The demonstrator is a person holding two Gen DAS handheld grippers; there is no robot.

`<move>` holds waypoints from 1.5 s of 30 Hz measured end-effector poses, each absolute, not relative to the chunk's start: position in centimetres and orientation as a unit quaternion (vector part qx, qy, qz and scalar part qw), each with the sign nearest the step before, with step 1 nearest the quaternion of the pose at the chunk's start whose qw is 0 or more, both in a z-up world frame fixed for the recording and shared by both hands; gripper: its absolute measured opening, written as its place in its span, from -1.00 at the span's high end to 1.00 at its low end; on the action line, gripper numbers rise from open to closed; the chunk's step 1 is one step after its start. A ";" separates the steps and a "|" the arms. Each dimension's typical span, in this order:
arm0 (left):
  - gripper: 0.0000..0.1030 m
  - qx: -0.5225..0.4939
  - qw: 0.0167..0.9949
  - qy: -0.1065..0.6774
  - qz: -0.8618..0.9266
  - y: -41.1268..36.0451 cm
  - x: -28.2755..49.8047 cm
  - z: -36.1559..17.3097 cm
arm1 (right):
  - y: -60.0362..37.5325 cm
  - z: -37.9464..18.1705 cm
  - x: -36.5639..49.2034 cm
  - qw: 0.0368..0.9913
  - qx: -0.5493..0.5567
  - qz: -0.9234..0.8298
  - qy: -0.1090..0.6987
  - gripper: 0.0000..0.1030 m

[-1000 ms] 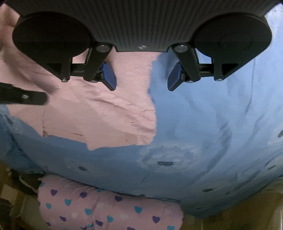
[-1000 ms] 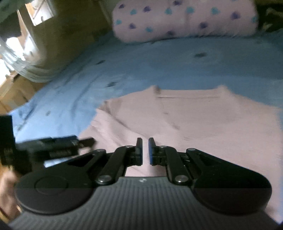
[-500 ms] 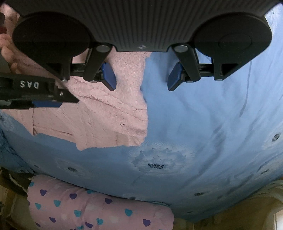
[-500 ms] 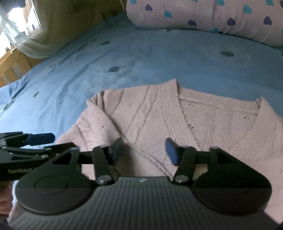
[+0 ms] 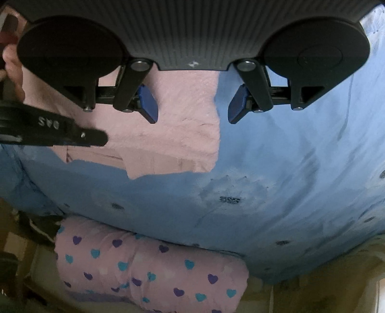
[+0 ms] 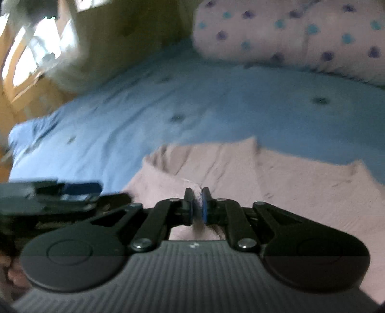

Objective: Fold small clothes

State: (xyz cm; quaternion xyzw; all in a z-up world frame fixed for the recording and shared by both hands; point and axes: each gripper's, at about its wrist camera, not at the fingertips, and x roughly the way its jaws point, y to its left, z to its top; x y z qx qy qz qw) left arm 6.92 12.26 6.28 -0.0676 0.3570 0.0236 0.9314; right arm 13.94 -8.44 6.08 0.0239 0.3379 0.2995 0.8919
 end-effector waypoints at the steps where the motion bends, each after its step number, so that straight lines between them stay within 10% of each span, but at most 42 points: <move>1: -0.35 -0.063 0.928 0.366 0.023 12.0 7.1 6.0 | -8.8 6.0 14.2 0.898 0.023 0.283 0.336 0.80; 15: -0.36 -0.022 0.910 0.412 0.042 12.1 8.3 3.7 | -8.3 2.5 15.4 0.902 -0.003 0.238 0.362 0.68; 19: -0.36 0.021 0.922 0.385 0.048 11.2 7.4 4.1 | -9.6 4.1 13.4 0.917 0.019 0.219 0.332 0.48; 23: -0.36 0.021 0.932 0.357 0.052 10.5 5.7 5.0 | -11.8 6.4 10.7 0.933 0.019 0.189 0.307 -0.14; 45: -0.36 0.014 0.936 0.345 0.064 6.5 -3.7 8.5 | -23.3 4.5 4.5 0.925 0.117 0.129 0.338 -0.15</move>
